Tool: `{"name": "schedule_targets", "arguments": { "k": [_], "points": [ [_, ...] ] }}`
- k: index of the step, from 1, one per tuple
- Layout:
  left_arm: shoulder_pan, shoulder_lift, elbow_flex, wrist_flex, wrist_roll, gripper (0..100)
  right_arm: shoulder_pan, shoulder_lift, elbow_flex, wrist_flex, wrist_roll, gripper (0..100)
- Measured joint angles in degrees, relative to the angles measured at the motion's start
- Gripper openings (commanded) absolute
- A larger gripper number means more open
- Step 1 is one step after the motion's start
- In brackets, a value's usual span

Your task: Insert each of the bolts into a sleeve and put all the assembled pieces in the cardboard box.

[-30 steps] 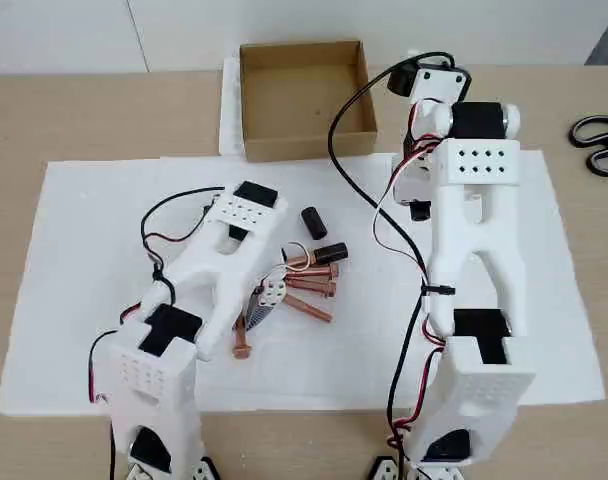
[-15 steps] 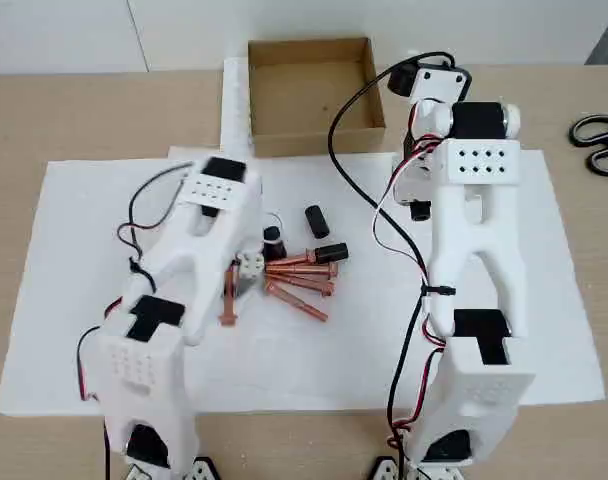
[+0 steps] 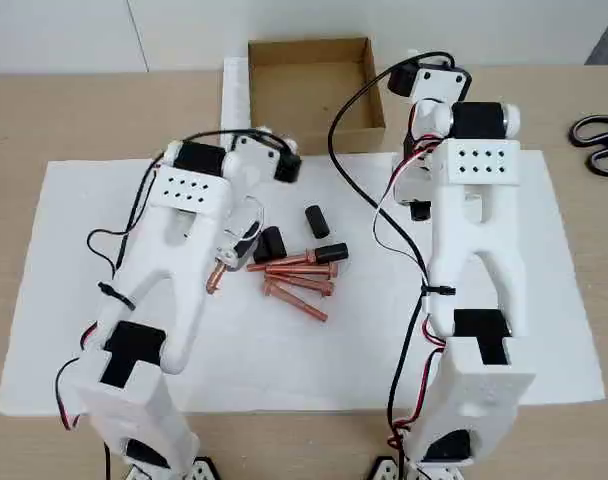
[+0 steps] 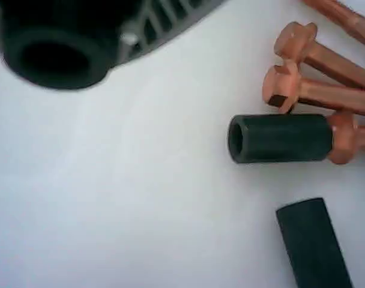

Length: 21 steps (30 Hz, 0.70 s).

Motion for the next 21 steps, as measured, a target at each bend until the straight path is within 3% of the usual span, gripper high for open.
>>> {"name": "schedule_targets", "arguments": {
  "k": [5,8,15,21],
  "points": [
    [-0.09,-0.09,0.18,0.0,-24.7,1,0.0,0.0,0.0,0.0,0.0,0.4],
    [-0.18,-0.09,0.18,-0.09,-34.55,1,0.0,0.0,0.0,0.0,0.0,0.4],
    [-0.53,-0.09,0.18,-0.09,-50.46,1,0.0,0.0,0.0,0.0,0.0,0.4],
    [-1.23,-0.09,1.23,0.0,-56.44,1,0.0,0.0,0.0,-0.26,0.0,0.4]
  ]
}}
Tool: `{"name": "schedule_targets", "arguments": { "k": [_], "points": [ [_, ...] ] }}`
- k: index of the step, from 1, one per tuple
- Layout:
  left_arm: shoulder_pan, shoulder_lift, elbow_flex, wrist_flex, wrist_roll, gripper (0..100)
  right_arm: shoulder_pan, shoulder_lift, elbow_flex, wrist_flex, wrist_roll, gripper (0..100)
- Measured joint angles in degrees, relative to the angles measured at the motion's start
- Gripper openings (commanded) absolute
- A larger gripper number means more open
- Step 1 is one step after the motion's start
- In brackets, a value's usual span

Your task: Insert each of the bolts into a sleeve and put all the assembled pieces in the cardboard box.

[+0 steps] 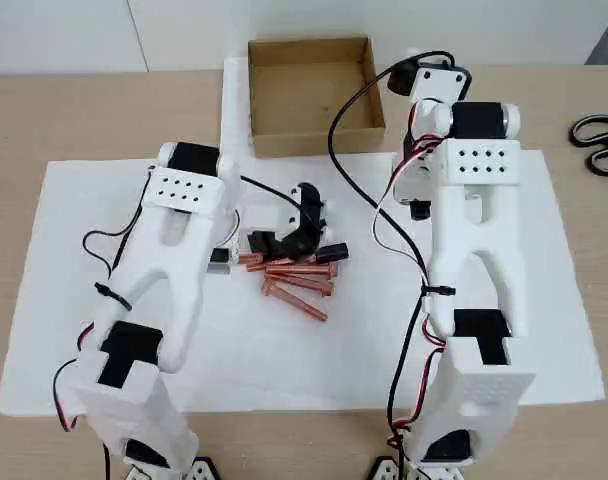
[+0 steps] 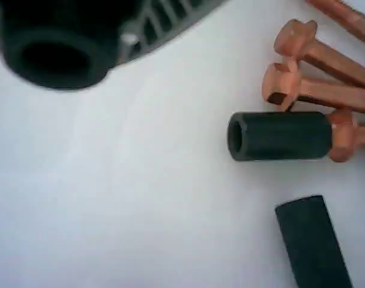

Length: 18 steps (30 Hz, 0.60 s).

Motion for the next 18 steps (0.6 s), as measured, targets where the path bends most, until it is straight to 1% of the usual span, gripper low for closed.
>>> {"name": "schedule_targets", "arguments": {
  "k": [5,10,15,18],
  "points": [
    [-0.7,0.44,0.0,-0.09,-1.14,1,0.0,0.0,0.0,0.0,0.0,0.4],
    [-0.7,5.27,-0.26,-0.09,-1.14,1,0.0,0.0,0.0,0.0,0.0,0.4],
    [-0.7,10.81,-4.31,-0.09,-1.14,1,0.0,0.0,0.0,0.0,0.0,0.4],
    [-0.7,11.96,-5.71,-0.09,-1.14,1,0.0,0.0,0.0,0.0,0.0,0.4]
  ]
}}
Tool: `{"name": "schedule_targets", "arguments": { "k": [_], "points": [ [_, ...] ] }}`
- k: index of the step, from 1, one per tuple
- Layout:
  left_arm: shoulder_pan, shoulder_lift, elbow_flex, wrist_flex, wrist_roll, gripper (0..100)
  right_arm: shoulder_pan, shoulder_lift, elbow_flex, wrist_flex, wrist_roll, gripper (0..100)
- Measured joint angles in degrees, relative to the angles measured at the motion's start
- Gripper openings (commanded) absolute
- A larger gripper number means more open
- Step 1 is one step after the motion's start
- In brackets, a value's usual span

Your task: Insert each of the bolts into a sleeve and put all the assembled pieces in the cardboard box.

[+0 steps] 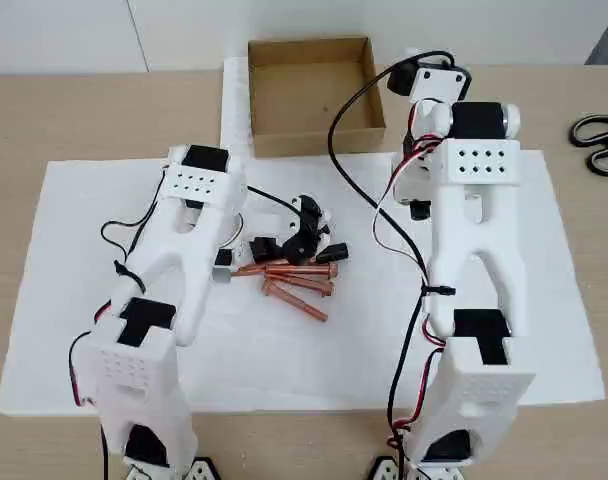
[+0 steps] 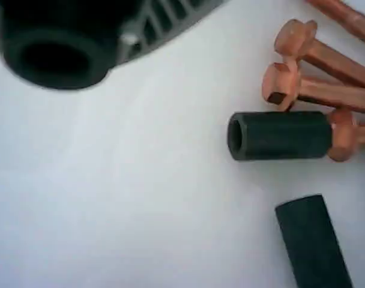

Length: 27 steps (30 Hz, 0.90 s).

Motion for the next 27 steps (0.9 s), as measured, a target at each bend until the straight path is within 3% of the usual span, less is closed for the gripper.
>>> {"name": "schedule_targets", "arguments": {
  "k": [27],
  "points": [
    [0.26,0.09,-1.32,0.0,0.0,7,0.0,0.0,0.0,0.0,0.0,0.4]
  ]
}}
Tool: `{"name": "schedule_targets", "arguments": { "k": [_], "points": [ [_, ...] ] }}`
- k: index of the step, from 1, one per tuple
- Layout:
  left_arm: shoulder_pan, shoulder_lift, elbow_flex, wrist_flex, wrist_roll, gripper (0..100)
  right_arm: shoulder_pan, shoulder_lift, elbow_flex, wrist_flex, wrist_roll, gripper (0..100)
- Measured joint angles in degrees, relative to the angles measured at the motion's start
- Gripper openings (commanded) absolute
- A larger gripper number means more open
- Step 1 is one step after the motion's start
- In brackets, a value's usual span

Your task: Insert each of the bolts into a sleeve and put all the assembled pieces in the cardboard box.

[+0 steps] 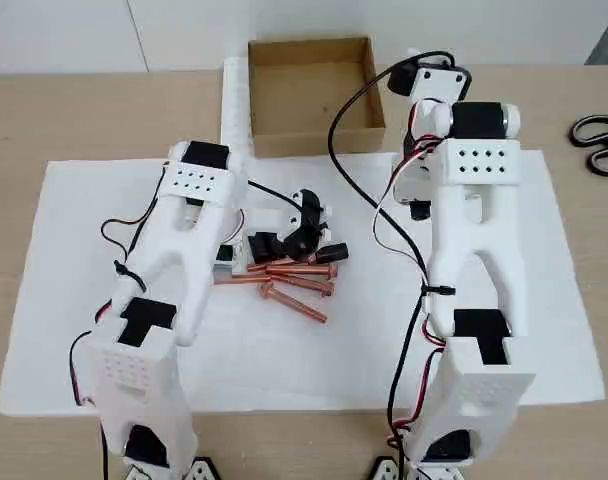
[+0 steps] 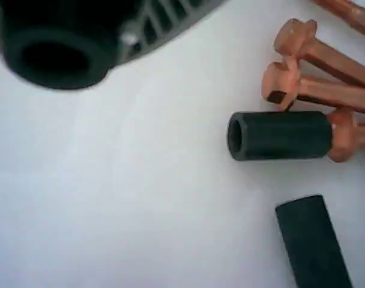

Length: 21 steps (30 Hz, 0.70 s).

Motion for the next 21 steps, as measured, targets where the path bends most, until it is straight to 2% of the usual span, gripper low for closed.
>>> {"name": "schedule_targets", "arguments": {
  "k": [6,9,11,13,18,21],
  "points": [
    [0.0,0.0,-5.27,0.0,0.62,6,0.0,0.0,0.0,0.0,0.0,0.4],
    [0.0,0.0,-11.34,0.0,5.98,7,0.0,0.0,0.0,0.0,0.0,0.4],
    [0.0,0.0,-16.18,0.09,15.3,7,0.0,0.0,0.0,-0.35,0.0,0.4],
    [0.18,0.0,-22.15,0.09,28.22,7,0.0,0.0,0.0,-0.53,0.0,0.4],
    [0.18,0.0,-28.84,0.35,66.2,4,0.0,0.0,0.0,-0.53,0.0,0.4],
    [0.18,0.0,-28.84,0.35,85.54,3,0.0,0.0,0.0,-0.53,0.0,0.4]
  ]
}}
